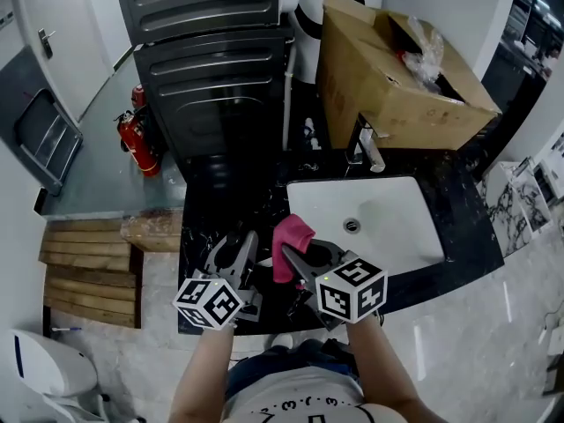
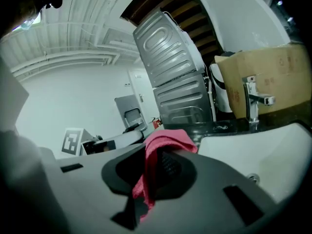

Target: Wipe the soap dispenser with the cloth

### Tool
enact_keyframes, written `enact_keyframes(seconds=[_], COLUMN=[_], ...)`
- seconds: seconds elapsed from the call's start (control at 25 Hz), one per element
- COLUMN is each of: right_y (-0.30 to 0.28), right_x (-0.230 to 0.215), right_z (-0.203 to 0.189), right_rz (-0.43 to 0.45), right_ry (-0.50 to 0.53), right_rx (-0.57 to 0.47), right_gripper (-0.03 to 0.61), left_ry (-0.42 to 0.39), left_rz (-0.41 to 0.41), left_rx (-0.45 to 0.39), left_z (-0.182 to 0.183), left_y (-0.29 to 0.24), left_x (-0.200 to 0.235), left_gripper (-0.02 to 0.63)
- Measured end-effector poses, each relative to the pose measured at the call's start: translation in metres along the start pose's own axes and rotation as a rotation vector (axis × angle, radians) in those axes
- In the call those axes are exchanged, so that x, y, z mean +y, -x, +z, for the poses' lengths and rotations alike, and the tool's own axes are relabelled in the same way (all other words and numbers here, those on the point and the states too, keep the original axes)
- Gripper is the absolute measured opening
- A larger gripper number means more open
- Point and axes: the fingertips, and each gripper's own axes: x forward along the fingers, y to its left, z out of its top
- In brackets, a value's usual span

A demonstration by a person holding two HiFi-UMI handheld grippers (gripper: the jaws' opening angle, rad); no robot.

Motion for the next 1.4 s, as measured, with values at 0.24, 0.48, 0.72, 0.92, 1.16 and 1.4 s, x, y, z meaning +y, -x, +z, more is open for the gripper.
enact_keyframes(seconds=[0.24, 0.48, 0.72, 0.92, 1.16, 1.4], right_y=[-0.008, -0.002, 0.003, -0.008, -0.037, -0.045], right_x=[-0.004, -0.037, -0.042, -0.022, -0.011, -0.044], right_z=[-0.016, -0.044, -0.045, 0.000, 0.020, 0.009], right_rz=[-0.035, -0.156, -0.188, -0.053, -0.001, -0.073], right_ry=[0.034, -0.002, -0.014, -0.026, 0.092, 0.039], right_rx=[0.070, 0.157, 0.149, -0.018, 0.000, 0.031], right_gripper=[0.049, 0.048, 0.049, 0.049, 0.049, 0.048], left_ry=[-0.002, -0.039, -0.059, -0.048, -0.058, -0.048], left_rz=[0.002, -0.007, -0.010, -0.009, -0.010, -0.007], left_rx=[-0.001, 0.005, 0.024, 0.018, 0.024, 0.017], left_z=[0.000, 0.000, -0.001, 0.000, 0.000, 0.000], left_y=[0.002, 0.000, -0.003, -0.001, -0.001, 0.000], left_x=[0.002, -0.002, -0.005, -0.003, -0.004, -0.002], left_gripper=[0.115, 0.115, 0.115, 0.115, 0.117, 0.117])
